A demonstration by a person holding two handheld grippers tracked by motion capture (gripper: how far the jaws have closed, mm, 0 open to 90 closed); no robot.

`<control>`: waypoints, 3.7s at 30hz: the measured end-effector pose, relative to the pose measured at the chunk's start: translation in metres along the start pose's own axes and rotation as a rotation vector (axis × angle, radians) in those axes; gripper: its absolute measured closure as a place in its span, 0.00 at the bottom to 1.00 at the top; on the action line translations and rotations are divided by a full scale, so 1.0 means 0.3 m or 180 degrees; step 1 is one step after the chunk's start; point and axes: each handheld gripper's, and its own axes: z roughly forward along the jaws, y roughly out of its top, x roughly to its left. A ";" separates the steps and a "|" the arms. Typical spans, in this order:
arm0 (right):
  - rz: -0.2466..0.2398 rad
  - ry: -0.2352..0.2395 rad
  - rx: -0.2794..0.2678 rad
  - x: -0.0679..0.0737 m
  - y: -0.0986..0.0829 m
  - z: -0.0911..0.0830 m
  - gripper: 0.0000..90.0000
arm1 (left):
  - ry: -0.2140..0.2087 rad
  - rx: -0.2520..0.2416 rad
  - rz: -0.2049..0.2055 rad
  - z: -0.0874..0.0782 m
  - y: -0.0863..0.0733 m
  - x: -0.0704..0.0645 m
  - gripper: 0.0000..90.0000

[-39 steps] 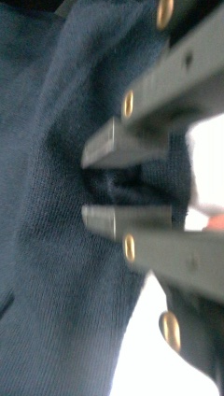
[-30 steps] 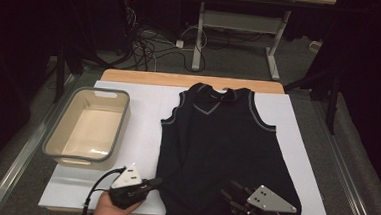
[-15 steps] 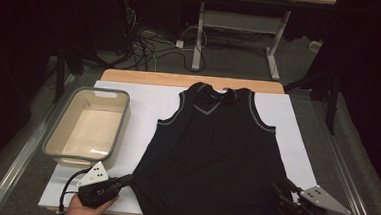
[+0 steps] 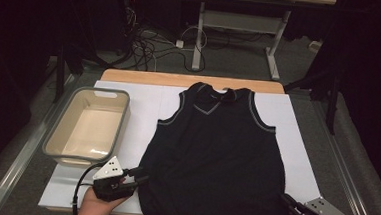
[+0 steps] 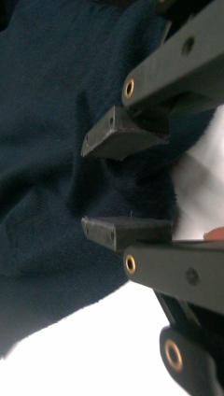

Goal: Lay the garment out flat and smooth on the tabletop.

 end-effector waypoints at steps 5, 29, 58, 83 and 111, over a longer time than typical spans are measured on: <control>0.0178 -0.0318 -0.0359 -0.098 0.016 -0.096 0.98 | -0.0019 0.0012 -0.0001 0.017 0.007 -0.007 0.56; 0.0060 -0.0138 -0.0288 -0.082 0.036 -0.048 0.78 | 0.0240 0.0134 0.0037 -0.033 -0.047 -0.095 0.91; 0.0002 -0.0704 0.0320 -0.277 0.291 0.221 0.99 | 0.0573 0.0011 -0.0085 0.057 0.059 0.053 0.89; 0.0228 -0.0179 0.0102 -0.100 -0.044 -0.033 0.55 | 0.0221 0.0423 0.0099 -0.015 -0.102 -0.188 0.93; 0.0198 -0.0220 0.0111 -0.066 -0.204 -0.244 0.80 | -0.0561 0.0426 0.0094 -0.048 -0.158 -0.272 0.60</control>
